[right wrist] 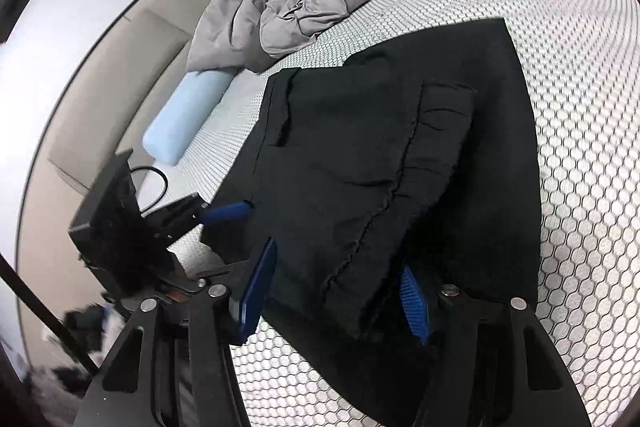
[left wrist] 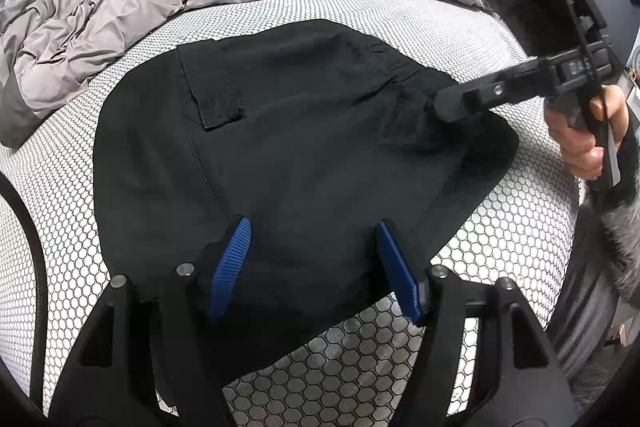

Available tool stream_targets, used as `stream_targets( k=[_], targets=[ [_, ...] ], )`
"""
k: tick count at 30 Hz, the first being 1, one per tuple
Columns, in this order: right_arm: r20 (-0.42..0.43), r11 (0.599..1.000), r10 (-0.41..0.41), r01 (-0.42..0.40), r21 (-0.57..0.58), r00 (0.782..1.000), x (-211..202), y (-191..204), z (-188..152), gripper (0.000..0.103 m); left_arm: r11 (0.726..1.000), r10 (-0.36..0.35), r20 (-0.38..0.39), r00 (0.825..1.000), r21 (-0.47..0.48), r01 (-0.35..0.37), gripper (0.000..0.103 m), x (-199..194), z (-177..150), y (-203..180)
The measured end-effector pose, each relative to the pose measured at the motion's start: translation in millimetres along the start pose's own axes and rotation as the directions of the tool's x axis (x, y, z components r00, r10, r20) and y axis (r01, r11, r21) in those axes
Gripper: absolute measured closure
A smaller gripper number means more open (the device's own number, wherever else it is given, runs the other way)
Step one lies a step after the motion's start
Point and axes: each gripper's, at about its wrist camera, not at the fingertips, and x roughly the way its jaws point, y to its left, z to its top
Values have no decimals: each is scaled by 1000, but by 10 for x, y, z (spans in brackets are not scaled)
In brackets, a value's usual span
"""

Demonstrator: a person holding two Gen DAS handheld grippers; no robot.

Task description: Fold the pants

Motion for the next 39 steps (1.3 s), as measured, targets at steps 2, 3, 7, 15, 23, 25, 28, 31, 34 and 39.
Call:
stream_targets(
  k=[2,3,7,15,23,25,28,31,34,39],
  targets=[
    [31,999,-1,3,-47,1000,-86,99,4,43,1000,-1,0,1000,-1,1,40,8,0,0],
    [44,998,3,0,-65,999,-115,136,-2,43,1000,-1,0,1000,-1,1,40,10,2,-2],
    [10,999,-19,19,-42,1000,13,71,-30,56,1000,0,-5,1000,12,0,37,31,7,-24],
    [32,996,42,-40,-83,999,-195,161,-60,92,997,-60,5,998,-41,60,36,-32,46,84],
    [-92,990,-109,100,-95,990,6,-41,-150,86,997,-35,0,999,-63,35,36,-69,41,129],
    [-53,985,-139,132,-110,989,-118,-22,-132,73,997,-36,-1,999,-62,36,36,-93,43,146],
    [-2,970,-220,219,-105,975,-270,-104,-114,65,994,-28,39,999,-105,32,36,-228,71,310],
    [67,988,-157,158,-4,985,-390,-272,-63,65,971,-32,123,992,-232,60,36,-436,96,620],
    [61,995,-96,94,39,993,-268,-330,-24,65,934,27,151,988,-356,29,36,-499,84,913],
    [26,991,-15,12,131,1000,30,-491,85,63,873,30,57,998,-488,2,36,-264,3,1250]
  ],
)
